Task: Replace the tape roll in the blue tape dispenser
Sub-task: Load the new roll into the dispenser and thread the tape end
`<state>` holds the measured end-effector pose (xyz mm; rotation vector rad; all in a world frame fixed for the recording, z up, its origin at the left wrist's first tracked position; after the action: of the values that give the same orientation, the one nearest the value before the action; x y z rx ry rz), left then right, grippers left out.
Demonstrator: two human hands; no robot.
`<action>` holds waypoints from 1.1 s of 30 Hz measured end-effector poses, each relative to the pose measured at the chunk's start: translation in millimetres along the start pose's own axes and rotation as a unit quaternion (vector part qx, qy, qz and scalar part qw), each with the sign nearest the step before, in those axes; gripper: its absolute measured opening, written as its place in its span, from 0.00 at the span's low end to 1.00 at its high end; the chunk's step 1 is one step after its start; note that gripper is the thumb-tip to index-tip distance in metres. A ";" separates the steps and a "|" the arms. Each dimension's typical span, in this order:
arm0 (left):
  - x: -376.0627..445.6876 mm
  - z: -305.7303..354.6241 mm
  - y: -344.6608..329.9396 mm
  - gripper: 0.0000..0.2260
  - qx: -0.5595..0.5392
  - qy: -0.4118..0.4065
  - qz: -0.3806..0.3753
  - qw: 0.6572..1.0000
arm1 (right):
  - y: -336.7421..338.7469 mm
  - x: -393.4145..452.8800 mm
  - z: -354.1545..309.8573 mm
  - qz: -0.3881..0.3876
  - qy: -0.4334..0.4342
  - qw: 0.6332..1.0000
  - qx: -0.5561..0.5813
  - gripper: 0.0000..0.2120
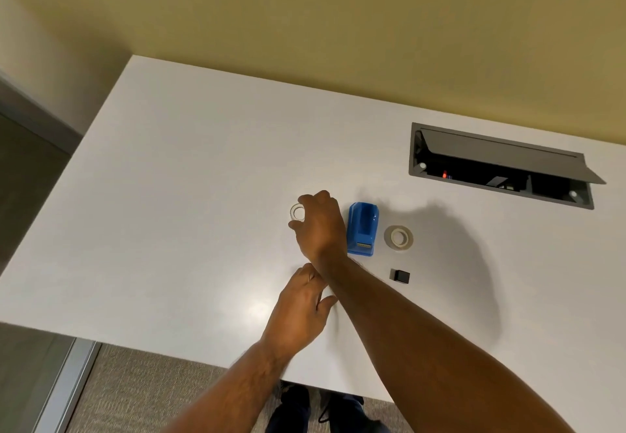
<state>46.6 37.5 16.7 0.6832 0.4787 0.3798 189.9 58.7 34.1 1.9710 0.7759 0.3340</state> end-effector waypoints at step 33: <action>63.8 181.3 -87.9 0.35 0.258 -0.142 -0.048 0.955 | 70.1 -179.6 174.2 0.085 -0.151 0.973 0.150 0.12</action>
<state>211.9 -86.5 61.1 1.1970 0.3346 0.0539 171.4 -200.2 21.2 2.3104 0.4833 0.0118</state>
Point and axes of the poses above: each hand's wrist, its own x-axis towards the middle knuckle, its own y-axis out of the back of the hand, z = x × y, the point moved 10 cm from there along x, towards the middle knuckle, and after that the axes turned 9 degrees about y, right-handed, at the moved point
